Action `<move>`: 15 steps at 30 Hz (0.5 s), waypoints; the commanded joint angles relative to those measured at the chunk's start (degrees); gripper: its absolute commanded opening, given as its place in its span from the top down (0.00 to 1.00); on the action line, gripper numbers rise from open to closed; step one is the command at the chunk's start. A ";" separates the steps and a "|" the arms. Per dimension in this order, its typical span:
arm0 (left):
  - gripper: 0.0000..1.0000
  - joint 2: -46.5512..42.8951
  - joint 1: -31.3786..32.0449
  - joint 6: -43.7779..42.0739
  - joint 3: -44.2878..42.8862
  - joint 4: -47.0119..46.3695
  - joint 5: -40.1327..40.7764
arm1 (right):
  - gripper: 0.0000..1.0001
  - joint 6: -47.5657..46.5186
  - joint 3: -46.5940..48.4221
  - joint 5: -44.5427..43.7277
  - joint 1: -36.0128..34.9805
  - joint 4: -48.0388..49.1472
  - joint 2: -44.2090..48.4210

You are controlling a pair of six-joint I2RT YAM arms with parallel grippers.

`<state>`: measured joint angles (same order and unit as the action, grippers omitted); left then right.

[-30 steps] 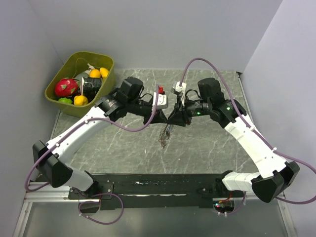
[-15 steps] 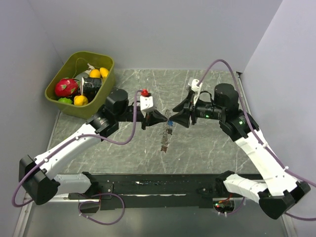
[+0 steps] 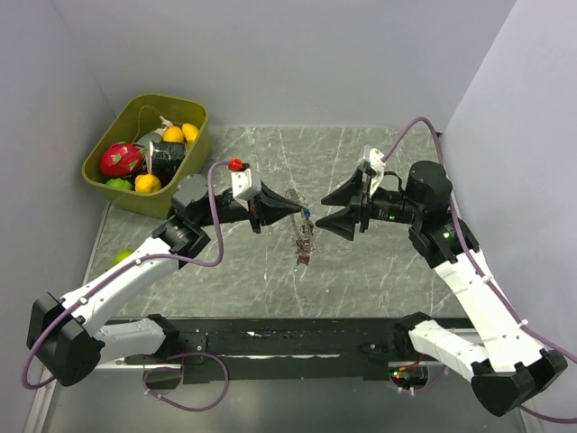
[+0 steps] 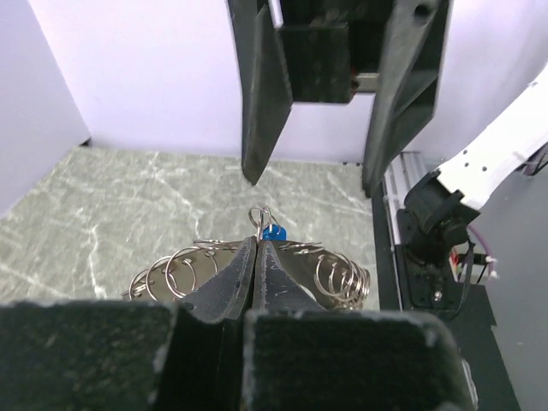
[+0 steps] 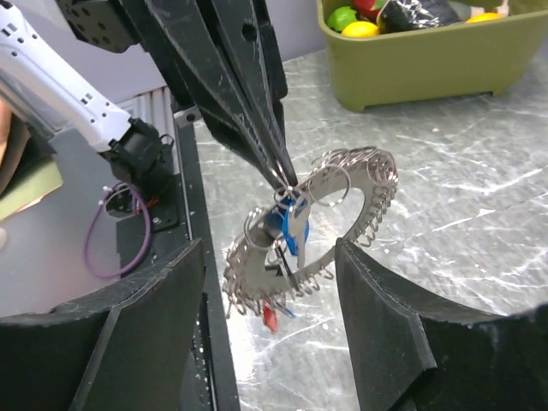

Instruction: Put the keys on the keyring

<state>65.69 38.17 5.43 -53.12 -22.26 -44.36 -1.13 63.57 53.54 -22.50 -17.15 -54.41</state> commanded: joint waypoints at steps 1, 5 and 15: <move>0.99 -1.80 -0.38 3.80 -0.75 -9.03 -3.19 | 0.31 0.59 0.06 1.66 0.18 2.73 -0.95; 0.99 -1.36 -0.29 3.88 -1.37 -8.50 -4.07 | 0.29 2.60 -0.81 0.25 0.18 5.10 -1.66; 0.99 -0.30 -0.29 3.80 -3.04 -6.40 -5.30 | 0.25 5.43 -1.08 0.95 -0.61 8.97 -3.59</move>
<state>65.73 37.95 8.47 -52.97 -25.43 -48.21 3.18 62.30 53.43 -22.52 -12.62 -57.87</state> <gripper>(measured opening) 0.021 0.740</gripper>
